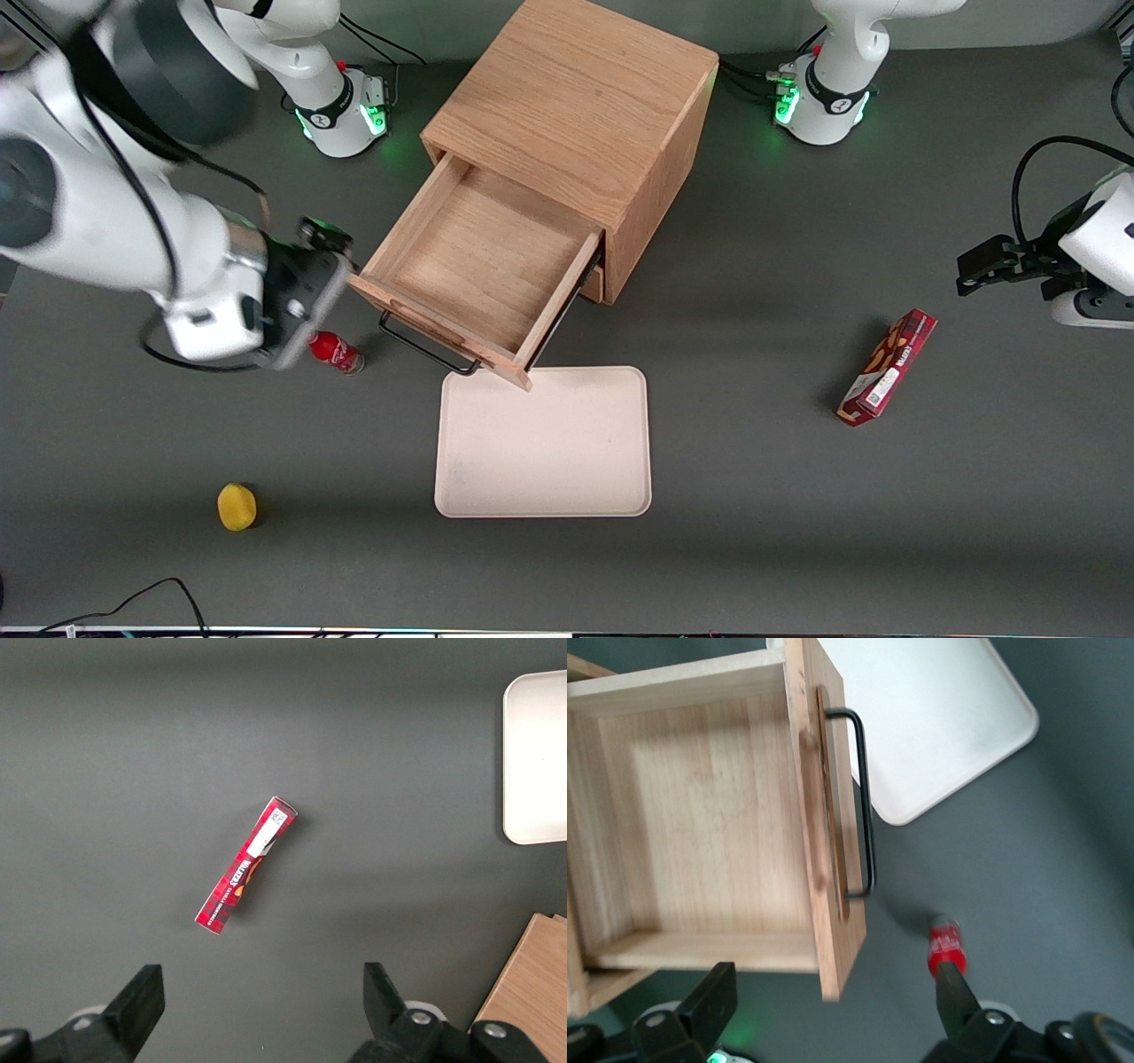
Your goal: Open upper drawer
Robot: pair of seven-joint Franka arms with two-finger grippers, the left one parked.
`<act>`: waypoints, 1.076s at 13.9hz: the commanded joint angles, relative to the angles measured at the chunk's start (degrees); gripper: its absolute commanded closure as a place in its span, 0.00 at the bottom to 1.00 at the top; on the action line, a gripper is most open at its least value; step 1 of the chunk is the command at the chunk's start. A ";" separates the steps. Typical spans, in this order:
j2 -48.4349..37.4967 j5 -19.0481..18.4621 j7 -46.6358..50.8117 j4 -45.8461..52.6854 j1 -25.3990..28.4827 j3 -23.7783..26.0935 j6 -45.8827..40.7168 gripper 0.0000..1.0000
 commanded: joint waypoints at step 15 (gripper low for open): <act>-38.85 10.60 16.87 -37.87 -25.73 -0.44 9.91 0.00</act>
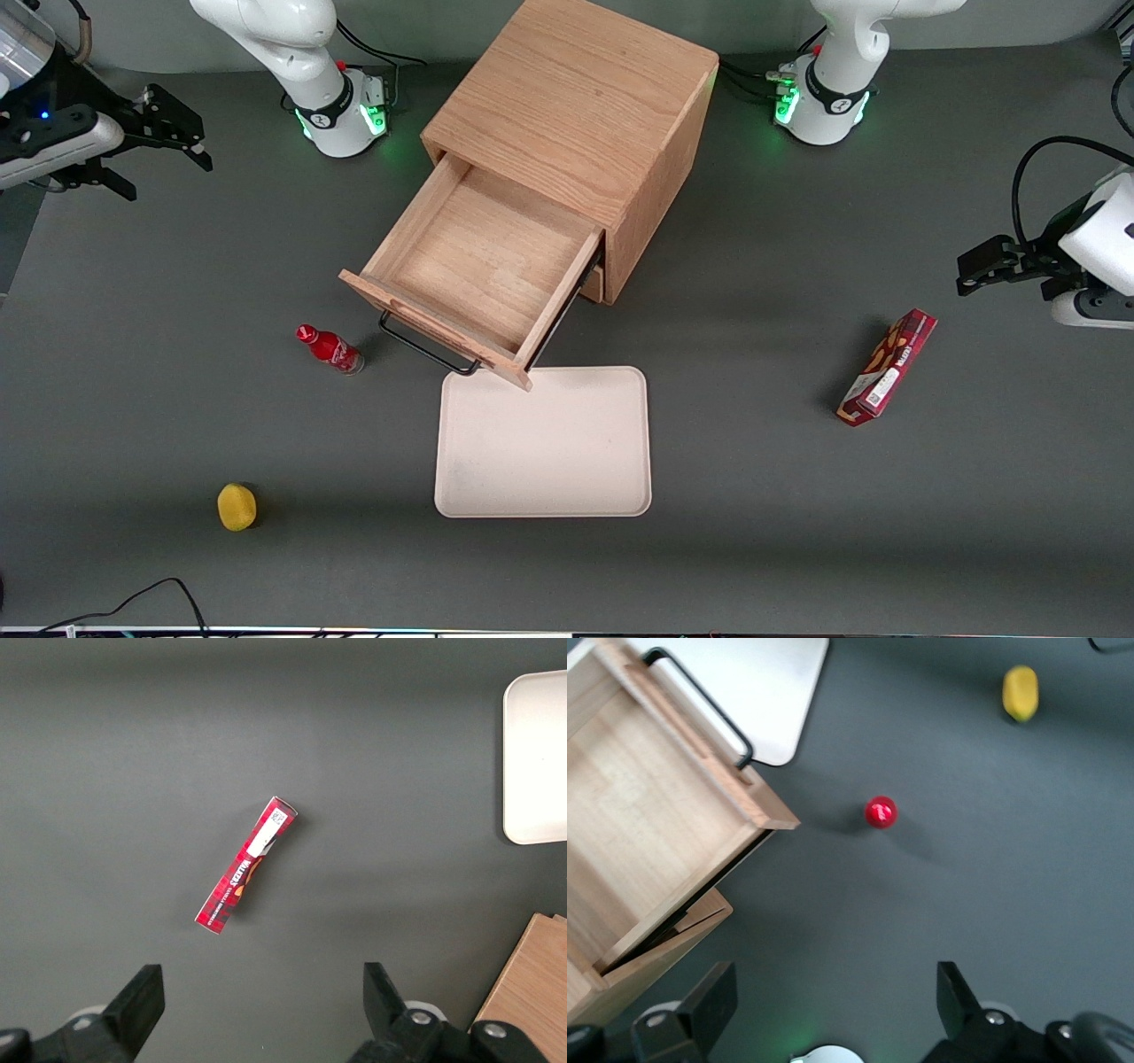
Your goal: Open upper drawer
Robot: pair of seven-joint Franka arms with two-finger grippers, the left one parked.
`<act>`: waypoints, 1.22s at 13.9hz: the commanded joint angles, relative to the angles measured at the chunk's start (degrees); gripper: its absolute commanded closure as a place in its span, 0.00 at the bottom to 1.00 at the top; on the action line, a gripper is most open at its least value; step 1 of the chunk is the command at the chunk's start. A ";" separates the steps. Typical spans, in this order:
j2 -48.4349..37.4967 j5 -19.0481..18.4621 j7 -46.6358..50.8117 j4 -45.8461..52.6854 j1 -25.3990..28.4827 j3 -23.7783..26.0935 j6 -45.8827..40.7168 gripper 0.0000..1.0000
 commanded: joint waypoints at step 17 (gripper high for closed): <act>5.66 -3.73 6.85 -0.76 18.57 -19.44 9.70 0.00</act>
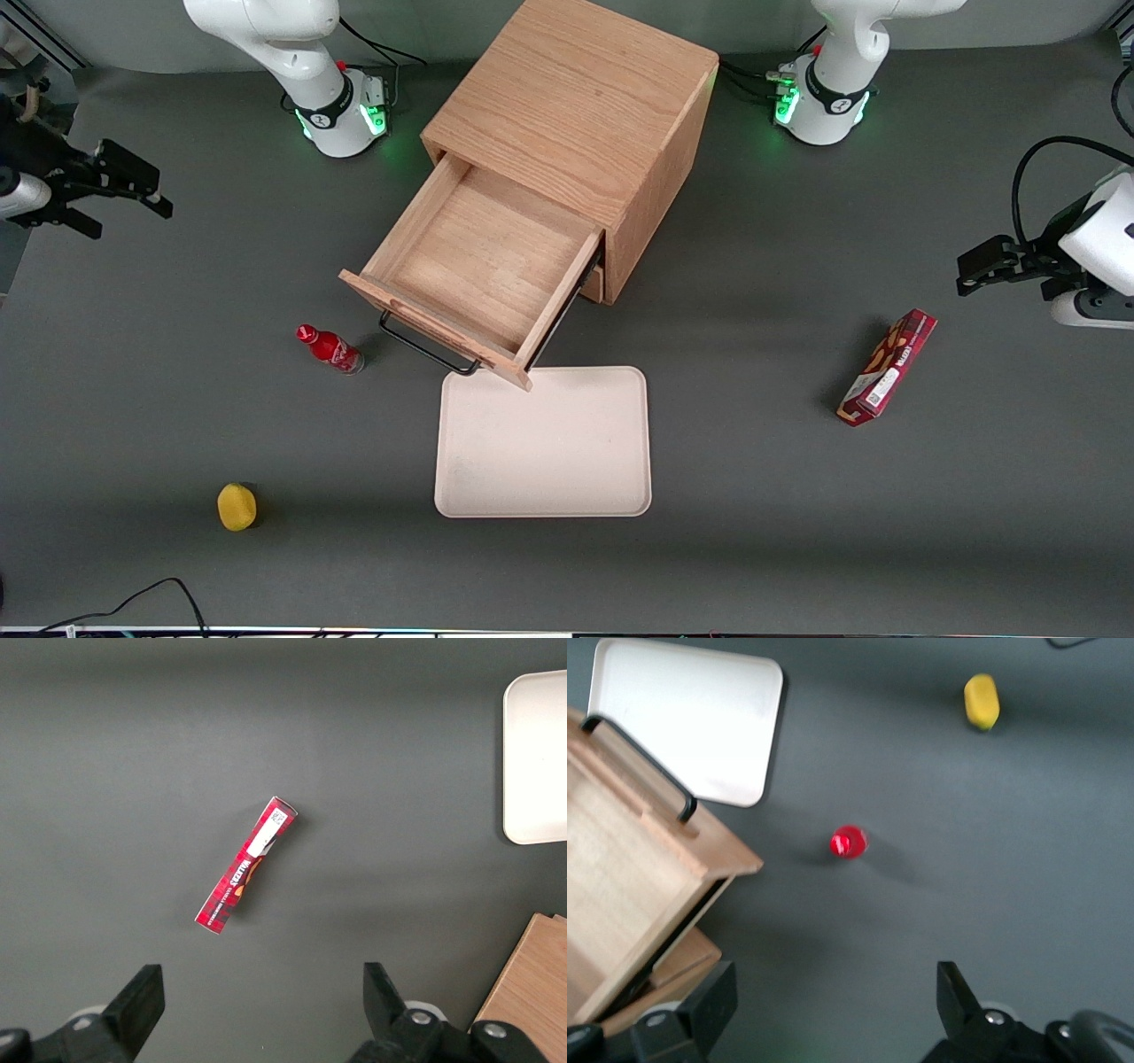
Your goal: Open upper drawer
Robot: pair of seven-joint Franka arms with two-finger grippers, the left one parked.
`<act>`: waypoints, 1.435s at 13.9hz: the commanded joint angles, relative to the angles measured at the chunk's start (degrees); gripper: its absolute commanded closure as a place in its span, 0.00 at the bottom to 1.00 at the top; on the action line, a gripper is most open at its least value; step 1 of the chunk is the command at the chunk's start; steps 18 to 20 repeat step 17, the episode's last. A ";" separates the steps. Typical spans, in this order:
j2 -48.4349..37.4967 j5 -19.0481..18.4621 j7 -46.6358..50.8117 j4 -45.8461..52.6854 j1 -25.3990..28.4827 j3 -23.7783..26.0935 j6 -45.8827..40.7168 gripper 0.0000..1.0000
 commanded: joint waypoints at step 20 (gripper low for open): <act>4.77 -1.53 4.76 7.24 0.76 0.61 -7.56 0.00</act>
